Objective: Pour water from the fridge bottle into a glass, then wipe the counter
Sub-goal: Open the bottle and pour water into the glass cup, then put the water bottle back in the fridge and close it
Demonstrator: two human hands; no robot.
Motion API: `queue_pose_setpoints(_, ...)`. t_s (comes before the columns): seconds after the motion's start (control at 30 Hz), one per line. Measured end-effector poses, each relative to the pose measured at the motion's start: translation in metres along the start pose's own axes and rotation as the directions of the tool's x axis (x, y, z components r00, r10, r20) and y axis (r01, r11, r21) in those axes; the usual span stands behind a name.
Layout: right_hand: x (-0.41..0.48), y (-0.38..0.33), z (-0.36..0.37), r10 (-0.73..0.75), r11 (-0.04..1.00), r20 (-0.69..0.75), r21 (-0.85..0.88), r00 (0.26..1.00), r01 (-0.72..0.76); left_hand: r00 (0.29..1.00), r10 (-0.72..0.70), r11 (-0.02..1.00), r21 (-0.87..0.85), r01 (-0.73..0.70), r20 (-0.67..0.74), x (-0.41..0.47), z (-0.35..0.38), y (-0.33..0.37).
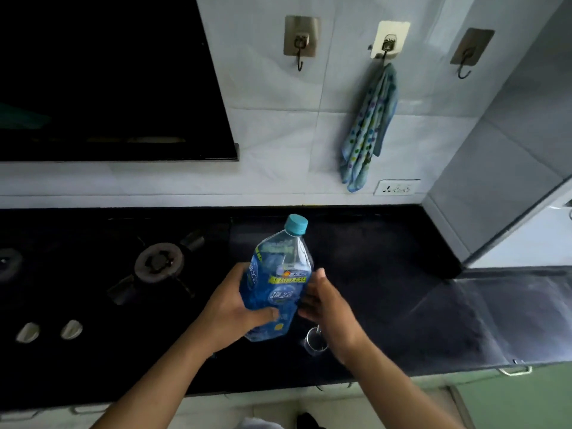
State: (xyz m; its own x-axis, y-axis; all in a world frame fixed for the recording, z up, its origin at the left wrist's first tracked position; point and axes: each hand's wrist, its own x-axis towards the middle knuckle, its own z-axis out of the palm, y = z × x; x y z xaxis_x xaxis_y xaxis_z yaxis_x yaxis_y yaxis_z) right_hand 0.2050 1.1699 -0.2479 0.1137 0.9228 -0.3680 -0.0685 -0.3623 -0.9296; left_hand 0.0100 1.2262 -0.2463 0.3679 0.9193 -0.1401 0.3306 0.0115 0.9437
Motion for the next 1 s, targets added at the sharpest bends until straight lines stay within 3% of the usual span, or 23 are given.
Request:
queue_pose_setpoints(0.23,-0.004,0.008,0.037,-0.057,0.997,0.226,0.058,0.972,0.045,0.951,-0.184,0.973,-0.181,0.141,-0.25,-0.045,0.008,-0.008)
queue_pose_setpoints(0.4,-0.005,0.023,0.071,0.022,0.992,0.529,0.094,0.848,-0.085,0.807,-0.285,0.953,-0.245,0.179,-0.517,-0.099,0.009,-0.01)
queue_pose_setpoints(0.53,-0.023,0.033,0.114,0.049,0.986,0.787,0.058,0.615,-0.154,0.576,-0.384,0.921,-0.34,0.189,-0.722,-0.165,0.001,-0.011)
queue_pose_setpoints(0.67,-0.075,0.034,0.173,0.096,0.988,0.934,-0.049,0.344,-0.144,0.281,-0.429,0.903,-0.401,0.156,-0.858,-0.259,-0.009,-0.006)
queue_pose_setpoints(0.83,-0.156,0.052,0.243,0.207,0.976,0.976,-0.201,0.063,-0.086,-0.035,-0.428,0.897,-0.429,0.107,-0.903,-0.379,-0.01,-0.002)
queue_pose_setpoints(0.93,-0.21,0.065,0.289,0.264,0.962,0.96,-0.269,-0.097,-0.042,-0.188,-0.43,0.892,-0.447,0.06,-0.883,-0.445,-0.008,-0.006)
queue_pose_setpoints(1.0,-0.249,0.079,0.323,0.301,0.951,0.94,-0.308,-0.157,-0.019,-0.26,-0.42,0.894,-0.446,0.044,-0.869,-0.49,-0.012,-0.013)
